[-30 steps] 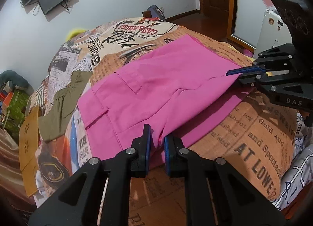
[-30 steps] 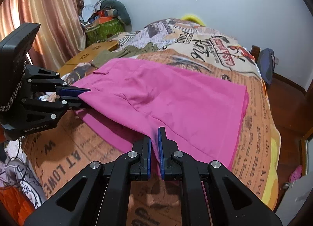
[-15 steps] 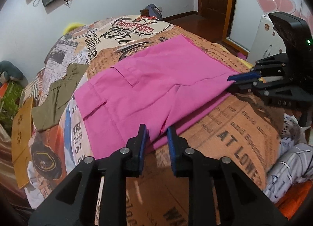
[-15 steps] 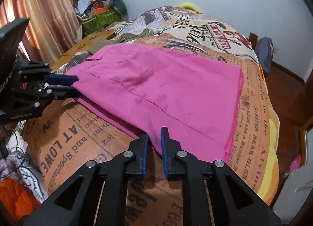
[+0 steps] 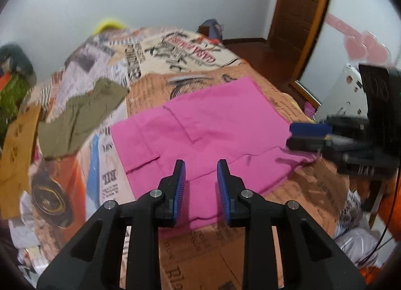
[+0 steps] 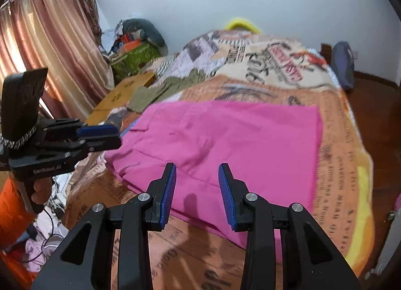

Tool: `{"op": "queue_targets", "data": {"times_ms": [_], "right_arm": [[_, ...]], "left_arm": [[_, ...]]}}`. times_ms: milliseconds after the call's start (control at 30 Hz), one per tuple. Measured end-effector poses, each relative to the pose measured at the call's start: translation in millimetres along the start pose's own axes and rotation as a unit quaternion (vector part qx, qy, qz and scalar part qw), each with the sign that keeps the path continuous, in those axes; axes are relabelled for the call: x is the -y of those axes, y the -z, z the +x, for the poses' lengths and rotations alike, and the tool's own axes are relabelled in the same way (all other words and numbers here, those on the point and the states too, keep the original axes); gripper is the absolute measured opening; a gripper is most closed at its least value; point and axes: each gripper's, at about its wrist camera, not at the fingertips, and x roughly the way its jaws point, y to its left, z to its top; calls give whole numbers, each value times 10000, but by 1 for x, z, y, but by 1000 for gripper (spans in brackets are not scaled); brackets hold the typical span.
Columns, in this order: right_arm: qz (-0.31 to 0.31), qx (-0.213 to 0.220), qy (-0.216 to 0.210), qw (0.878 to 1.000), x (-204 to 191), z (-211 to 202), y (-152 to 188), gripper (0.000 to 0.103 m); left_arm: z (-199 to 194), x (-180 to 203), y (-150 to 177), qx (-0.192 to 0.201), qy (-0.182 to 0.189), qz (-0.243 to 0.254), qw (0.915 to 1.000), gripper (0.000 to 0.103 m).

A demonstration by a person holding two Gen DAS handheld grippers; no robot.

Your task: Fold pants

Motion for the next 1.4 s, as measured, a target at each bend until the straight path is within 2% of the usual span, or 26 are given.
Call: {"op": "queue_targets", "data": {"times_ms": [100, 167, 200, 233, 333, 567, 633, 800, 867, 967, 1067, 1200, 1400], "right_arm": [[55, -454, 13, 9990, 4, 24, 15, 32], [51, -415, -21, 9991, 10, 24, 26, 32], [60, -394, -10, 9992, 13, 20, 28, 32], [89, -390, 39, 9992, 17, 16, 31, 32], [186, -413, 236, 9987, 29, 7, 38, 32], [558, -483, 663, 9951, 62, -7, 55, 32], [684, -523, 809, 9930, 71, -9, 61, 32], [870, -580, 950, 9900, 82, -14, 66, 33], [857, -610, 1007, 9893, 82, -16, 63, 34], [778, -574, 1085, 9894, 82, -22, 56, 35], [724, -407, 1120, 9902, 84, -28, 41, 35], [674, -134, 1172, 9907, 90, -32, 20, 38], [645, 60, 1244, 9901, 105, -20, -14, 39]], "left_arm": [[20, -8, 10, -292, -47, -108, 9995, 26], [29, -12, 22, -435, -120, -113, 9989, 26], [29, -16, 29, -424, -131, -141, 9989, 27], [27, -19, 34, -392, -159, -181, 9989, 33], [20, -33, 42, -367, 30, -369, 9986, 39], [13, -43, 51, -274, 84, -586, 9979, 46], [13, -47, 55, -255, 50, -695, 9972, 55], [17, -59, 62, -227, 305, -1107, 9931, 59], [14, -57, 60, -245, 249, -1053, 9938, 59], [3, -50, 48, -176, -33, -666, 9976, 58], [-14, -51, 28, 121, -252, -444, 9986, 58], [-22, -72, -7, 405, -357, -591, 9968, 58], [5, -101, -39, 439, -496, -809, 9945, 57]]}}
